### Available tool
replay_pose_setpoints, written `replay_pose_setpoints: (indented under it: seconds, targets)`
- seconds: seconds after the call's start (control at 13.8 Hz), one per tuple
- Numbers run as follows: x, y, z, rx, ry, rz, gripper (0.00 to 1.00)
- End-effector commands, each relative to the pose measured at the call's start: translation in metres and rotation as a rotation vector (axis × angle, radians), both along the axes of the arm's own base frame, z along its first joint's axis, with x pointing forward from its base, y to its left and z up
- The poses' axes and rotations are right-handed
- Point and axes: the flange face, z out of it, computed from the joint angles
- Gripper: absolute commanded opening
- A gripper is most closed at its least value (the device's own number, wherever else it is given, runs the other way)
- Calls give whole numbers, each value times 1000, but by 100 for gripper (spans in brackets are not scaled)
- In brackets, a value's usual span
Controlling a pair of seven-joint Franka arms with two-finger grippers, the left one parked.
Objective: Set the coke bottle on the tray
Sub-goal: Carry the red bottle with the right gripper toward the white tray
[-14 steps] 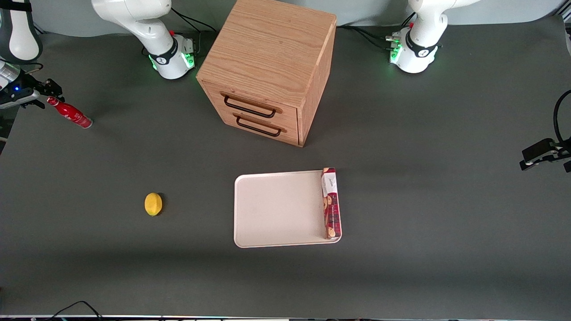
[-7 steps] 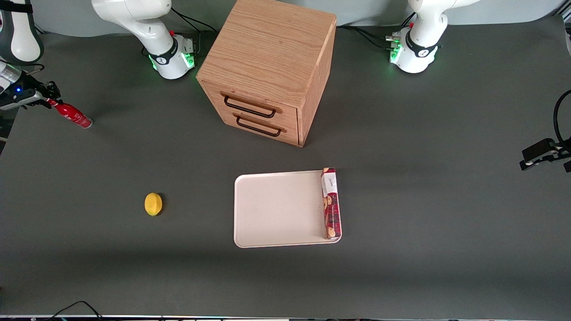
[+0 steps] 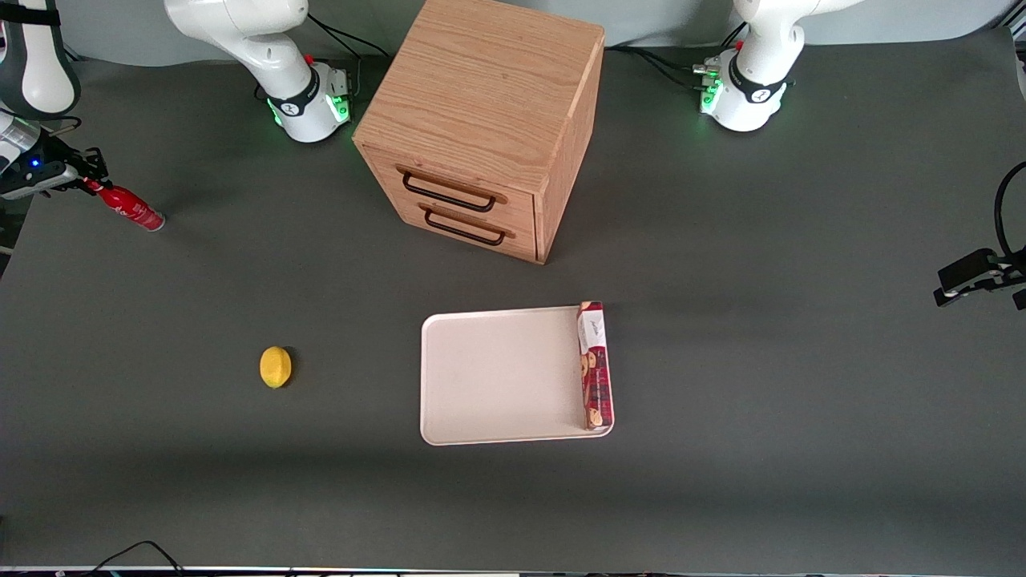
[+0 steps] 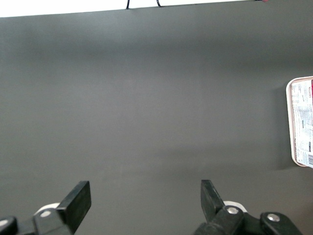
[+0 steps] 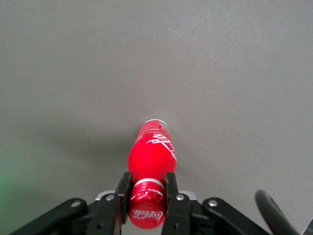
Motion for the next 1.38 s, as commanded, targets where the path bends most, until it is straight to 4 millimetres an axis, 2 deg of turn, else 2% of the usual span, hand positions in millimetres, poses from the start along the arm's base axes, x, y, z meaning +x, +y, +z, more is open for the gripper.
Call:
replay_pose_setpoints:
  seconds: [0.0, 0.15, 0.29, 0.44, 0.73, 0.8, 0.87, 1.02, 1.16, 1.24, 1.31]
  targets:
    - [4, -1, 5, -8, 14, 23, 7]
    - [17, -1, 25, -4, 37, 31, 4]
    - [47, 8, 68, -17, 53, 66, 4]
    - [81, 21, 127, -1, 26, 71, 4]
    - [149, 85, 248, 24, -48, 145, 4]
    - [175, 127, 284, 81, -58, 119, 4]
    - [193, 159, 299, 112, -61, 98, 4]
    - [222, 237, 323, 125, -51, 58, 4]
    - [251, 323, 340, 110, -67, 35, 4]
    - [265, 368, 342, 132, -73, 0, 3]
    - [279, 406, 341, 144, -71, -48, 3]
